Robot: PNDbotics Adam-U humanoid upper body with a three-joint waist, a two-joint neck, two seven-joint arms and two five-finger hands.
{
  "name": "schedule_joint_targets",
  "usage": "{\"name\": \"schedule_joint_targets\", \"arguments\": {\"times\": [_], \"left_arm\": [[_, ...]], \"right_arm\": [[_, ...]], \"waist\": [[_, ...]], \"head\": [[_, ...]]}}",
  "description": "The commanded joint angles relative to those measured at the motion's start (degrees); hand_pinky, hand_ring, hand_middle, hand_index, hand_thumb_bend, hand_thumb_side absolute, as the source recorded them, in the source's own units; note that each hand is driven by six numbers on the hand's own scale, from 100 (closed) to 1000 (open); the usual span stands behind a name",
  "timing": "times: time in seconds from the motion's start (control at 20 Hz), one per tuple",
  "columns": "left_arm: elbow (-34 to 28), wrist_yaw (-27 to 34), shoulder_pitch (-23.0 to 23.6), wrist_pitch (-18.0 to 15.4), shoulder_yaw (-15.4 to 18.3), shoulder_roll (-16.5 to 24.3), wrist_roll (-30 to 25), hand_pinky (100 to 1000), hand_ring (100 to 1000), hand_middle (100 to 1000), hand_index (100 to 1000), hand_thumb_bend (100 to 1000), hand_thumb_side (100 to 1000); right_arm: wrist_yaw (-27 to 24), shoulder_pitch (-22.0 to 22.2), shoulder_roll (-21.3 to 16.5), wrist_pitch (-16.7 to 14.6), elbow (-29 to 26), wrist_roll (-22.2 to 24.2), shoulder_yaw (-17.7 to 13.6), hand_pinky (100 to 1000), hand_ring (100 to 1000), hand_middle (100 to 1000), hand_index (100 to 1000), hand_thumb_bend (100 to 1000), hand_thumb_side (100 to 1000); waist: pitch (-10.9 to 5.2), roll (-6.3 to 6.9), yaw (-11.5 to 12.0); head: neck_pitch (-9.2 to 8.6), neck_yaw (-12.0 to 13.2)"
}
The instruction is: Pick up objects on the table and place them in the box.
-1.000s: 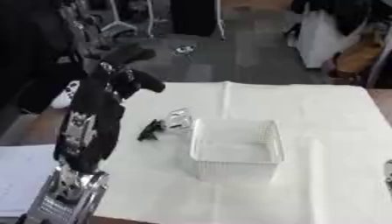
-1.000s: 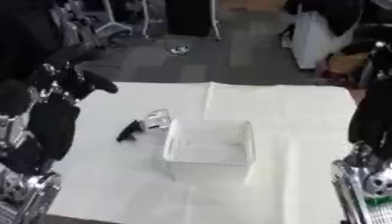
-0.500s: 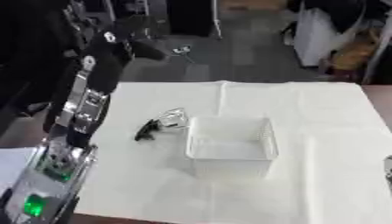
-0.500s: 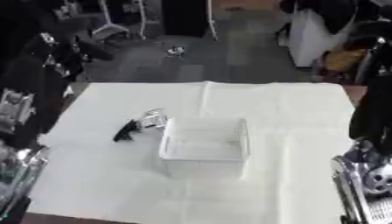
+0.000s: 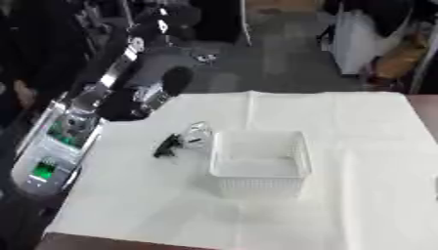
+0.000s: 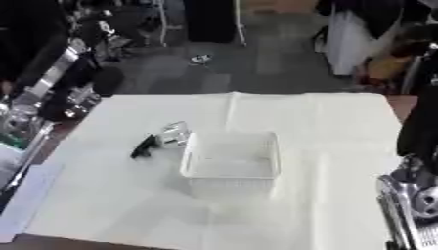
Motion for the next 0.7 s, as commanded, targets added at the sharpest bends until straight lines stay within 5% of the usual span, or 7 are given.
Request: {"name": "schedule_joint_targets", "arguments": {"times": [0.05, 0.25, 0.7], "left_arm": [[4.91, -4.09, -2.95, -2.79, -0.58, 2.69, -3.04, 860, 763, 873, 904, 506, 900], [13.36, -6.76, -5.88, -5.1, -1.7, 2.47, -4.77, 846, 760, 874, 923, 643, 805], [24.82, -17.85, -11.43, -8.72, -2.31, 2.7, -6.47, 935, 835, 907, 941, 602, 847]], "right_arm": [[0.14, -0.28, -0.79, 0.13, -0.75, 0.17, -0.06, 453, 544, 590, 849, 131, 1000], [0.09, -0.19, -0.77, 0.16, -0.75, 0.25, -0.01, 452, 544, 590, 849, 132, 1000], [0.04, 0.06, -0.86, 0.28, -0.75, 0.34, 0.04, 451, 543, 589, 850, 136, 1000]], "waist": [[-0.89, 0.06, -0.15], [-0.99, 0.12, -0.31], [-1.03, 0.24, -0.46]], "head": [[0.17, 0.87], [0.45, 1.13], [0.49, 1.49]]}}
